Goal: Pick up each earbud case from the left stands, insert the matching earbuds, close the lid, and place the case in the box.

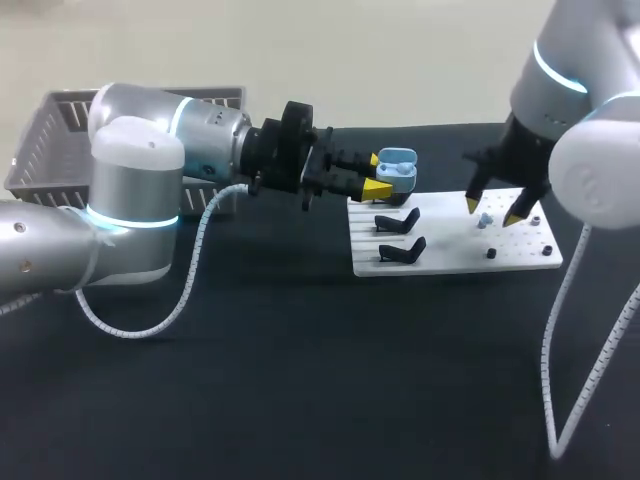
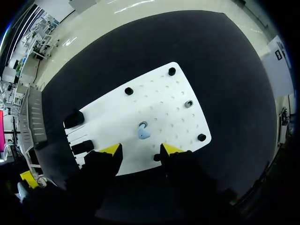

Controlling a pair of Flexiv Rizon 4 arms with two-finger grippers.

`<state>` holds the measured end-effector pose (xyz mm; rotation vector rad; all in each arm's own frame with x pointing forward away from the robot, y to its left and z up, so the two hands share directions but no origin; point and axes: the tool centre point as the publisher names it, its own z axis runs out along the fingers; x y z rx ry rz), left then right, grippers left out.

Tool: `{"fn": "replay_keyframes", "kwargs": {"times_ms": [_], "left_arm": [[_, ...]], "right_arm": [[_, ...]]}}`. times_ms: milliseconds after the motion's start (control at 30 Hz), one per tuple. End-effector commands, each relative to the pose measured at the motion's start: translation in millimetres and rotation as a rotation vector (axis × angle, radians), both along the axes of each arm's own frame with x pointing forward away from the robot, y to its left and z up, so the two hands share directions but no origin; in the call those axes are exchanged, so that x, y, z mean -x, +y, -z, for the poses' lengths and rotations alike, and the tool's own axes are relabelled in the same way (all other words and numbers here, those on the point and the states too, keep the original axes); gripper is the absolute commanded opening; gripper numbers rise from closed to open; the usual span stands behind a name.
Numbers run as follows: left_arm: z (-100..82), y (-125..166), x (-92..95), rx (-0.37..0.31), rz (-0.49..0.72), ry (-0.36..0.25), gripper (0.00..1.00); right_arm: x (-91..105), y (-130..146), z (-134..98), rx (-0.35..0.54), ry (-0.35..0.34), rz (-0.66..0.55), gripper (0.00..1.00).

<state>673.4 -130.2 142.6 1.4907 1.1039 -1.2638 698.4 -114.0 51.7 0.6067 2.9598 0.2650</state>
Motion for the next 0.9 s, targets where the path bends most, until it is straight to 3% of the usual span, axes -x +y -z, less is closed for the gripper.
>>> {"fn": "replay_keyframes", "kwargs": {"times_ms": [33, 900], "left_arm": [[0.5, -0.2, 0.0, 0.001, -0.001, -0.001, 0.00], [0.5, -0.2, 0.0, 0.001, -0.001, -0.001, 0.00]], "right_arm": [[-6.3, -0.4, 9.1, -0.009, 0.011, 0.004, 0.49], [-15.5, -3.0, 19.6, -0.014, 0.024, 0.037, 0.43]]}}
